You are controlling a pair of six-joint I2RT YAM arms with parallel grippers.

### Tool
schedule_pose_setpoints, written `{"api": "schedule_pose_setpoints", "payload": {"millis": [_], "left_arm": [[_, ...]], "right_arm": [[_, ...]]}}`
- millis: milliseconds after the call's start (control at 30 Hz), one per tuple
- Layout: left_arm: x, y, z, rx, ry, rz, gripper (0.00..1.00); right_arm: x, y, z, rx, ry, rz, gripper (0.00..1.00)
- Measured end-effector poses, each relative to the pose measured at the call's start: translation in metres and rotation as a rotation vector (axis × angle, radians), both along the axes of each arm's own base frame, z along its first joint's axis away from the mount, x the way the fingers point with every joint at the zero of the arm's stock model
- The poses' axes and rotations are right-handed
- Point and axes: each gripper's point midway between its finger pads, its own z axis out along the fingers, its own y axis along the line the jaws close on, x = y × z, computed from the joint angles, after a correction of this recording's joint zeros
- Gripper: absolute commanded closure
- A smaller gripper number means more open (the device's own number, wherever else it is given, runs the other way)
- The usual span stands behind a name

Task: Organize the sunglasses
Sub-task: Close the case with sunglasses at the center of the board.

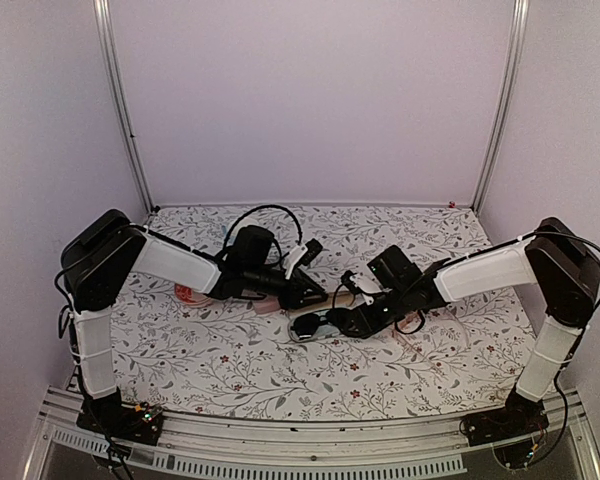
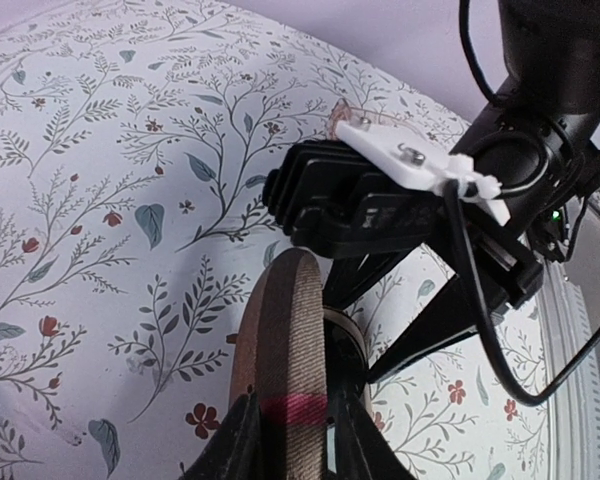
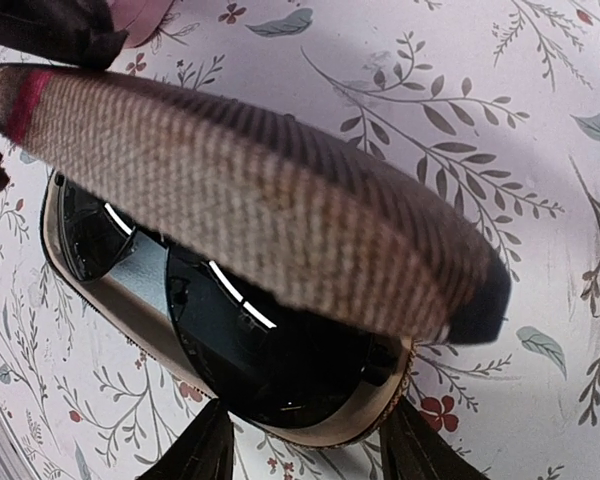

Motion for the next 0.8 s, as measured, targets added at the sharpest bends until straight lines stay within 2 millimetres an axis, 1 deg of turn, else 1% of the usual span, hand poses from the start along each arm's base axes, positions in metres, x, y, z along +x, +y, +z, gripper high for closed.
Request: {"api": "schedule_pose_setpoints", "payload": {"millis": [300,567,800], "left_arm": [[-0.0028,-0.002,0.0,0.0,-0.001,-0.007,0.73],[-0.0045,-0.0037,-0.0005,0.004,-0.009,-0.01,0.73],[-0.0045,-0.0055,-0.0016,0.014,-0.032,-0.003,0.76]], "right_arm": [[0.0023,0.0027,0.001,0.018,0.007,-0.025,0.46],[0.0022,0.0032,0.0013,0.022,0.009,-0.026,0.46],[0.0026,0.0034,0.0011,0.024,0.008,-0.03,0.46]]}}
